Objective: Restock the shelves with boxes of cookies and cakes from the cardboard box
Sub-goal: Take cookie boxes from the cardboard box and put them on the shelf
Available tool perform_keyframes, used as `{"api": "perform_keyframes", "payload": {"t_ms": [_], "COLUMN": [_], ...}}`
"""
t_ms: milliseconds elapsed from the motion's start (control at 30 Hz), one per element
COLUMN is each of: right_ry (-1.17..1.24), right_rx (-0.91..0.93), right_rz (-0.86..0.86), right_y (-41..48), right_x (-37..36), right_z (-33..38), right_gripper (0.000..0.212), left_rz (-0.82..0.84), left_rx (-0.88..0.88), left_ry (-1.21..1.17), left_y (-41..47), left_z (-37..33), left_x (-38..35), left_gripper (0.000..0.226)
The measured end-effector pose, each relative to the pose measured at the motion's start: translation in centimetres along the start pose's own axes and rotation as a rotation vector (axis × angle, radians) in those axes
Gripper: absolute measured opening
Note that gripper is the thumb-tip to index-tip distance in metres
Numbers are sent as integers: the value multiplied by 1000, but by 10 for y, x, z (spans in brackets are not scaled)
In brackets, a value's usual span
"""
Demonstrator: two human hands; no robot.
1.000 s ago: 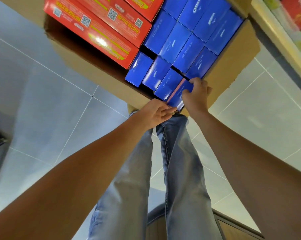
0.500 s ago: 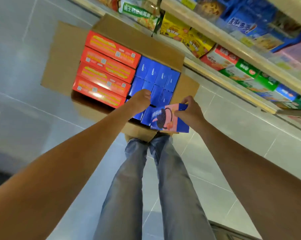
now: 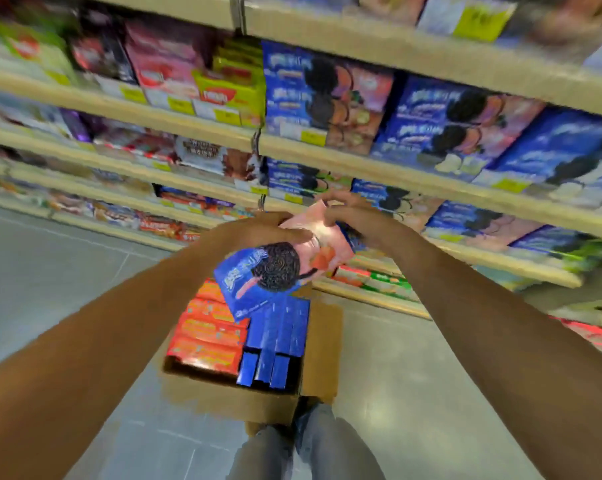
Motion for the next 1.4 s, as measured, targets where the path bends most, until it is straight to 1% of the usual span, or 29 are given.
{"api": "perform_keyframes", "payload": {"t_ms": [33, 100, 167, 233, 333, 400, 500, 533, 633, 733, 767, 833, 867, 900, 933, 967, 1033, 1067, 1100, 1167, 1233, 1267, 1300, 1400], "right_ry": [28, 56, 76, 60, -12, -29, -145, -168, -172, -163, -122, 32, 124, 208, 275, 331, 415, 424, 410, 303, 119, 38, -8, -55], "right_rx": [48, 144, 228, 294, 409, 486, 649, 717, 873, 969, 997, 1022, 1028, 1023, 1018, 1011, 993, 989, 983, 986, 940, 920, 907, 837], "right_rz": [-26, -56, -77, -92, -105, -96, -252, -300, -452, -578, -634, -756, -818, -870, -911, -932, -925, -907, -890, -896, -967, -993, -1003, -982], "right_y": [-14, -40, -59, -84, -137, -164, -215, -231, -254, -272, -278, -285, -287, -287, -288, -286, -280, -276, -271, -269, -264, -262, -258, -239], "right_x": [7, 14, 21, 29, 32, 34, 51, 58, 82, 109, 123, 158, 175, 194, 208, 222, 237, 242, 246, 249, 256, 258, 261, 268], "right_z": [29, 82, 123, 165, 234, 272, 328, 345, 382, 418, 428, 442, 446, 449, 450, 454, 459, 463, 470, 486, 499, 504, 509, 512], "right_gripper": [28, 26, 27, 28, 13, 10, 17, 16, 16, 24, 26, 31, 34, 38, 43, 47, 54, 55, 53, 48, 54, 56, 54, 35], "left_rz": [-58, -170, -287, -360, -508, -611, -742, -783, -920, -1090, -1173, -1347, -1435, -1490, -1487, -1418, -1133, -1037, -1005, -1035, -1109, -1137, -1161, -1180], "left_rx": [-10, -46, -77, -128, -214, -246, -301, -330, -387, -409, -419, -438, -433, -422, -418, -406, -411, -427, -456, -478, -461, -425, -397, -261], "left_ry": [11, 0, 91, 172, 283, 365, 457, 491, 536, 650, 697, 749, 732, 667, 531, 340, -30, -138, -201, -252, -176, -119, -63, 133], "left_y": [-12, -39, -59, -83, -115, -132, -157, -163, -178, -192, -199, -212, -216, -218, -215, -208, -178, -165, -158, -153, -142, -135, -128, -100], "left_z": [-20, -61, -95, -136, -202, -237, -291, -309, -346, -384, -396, -414, -417, -418, -415, -413, -411, -416, -421, -427, -429, -428, -428, -422], "left_x": [23, 63, 94, 119, 158, 182, 216, 224, 244, 271, 280, 302, 315, 329, 341, 351, 358, 358, 360, 370, 385, 391, 396, 406], "left_gripper": [13, 16, 22, 31, 36, 42, 62, 64, 53, 55, 55, 50, 49, 48, 48, 45, 30, 22, 18, 24, 29, 30, 30, 26]}}
Point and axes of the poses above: each hand's wrist, its own y-axis towards the middle knuckle, its own x-axis out of the back of the hand, z = x × y, the point moved 10 cm from there along y, towards the middle knuckle, and after that the axes turned 14 degrees about y, right-handed, at the moved point
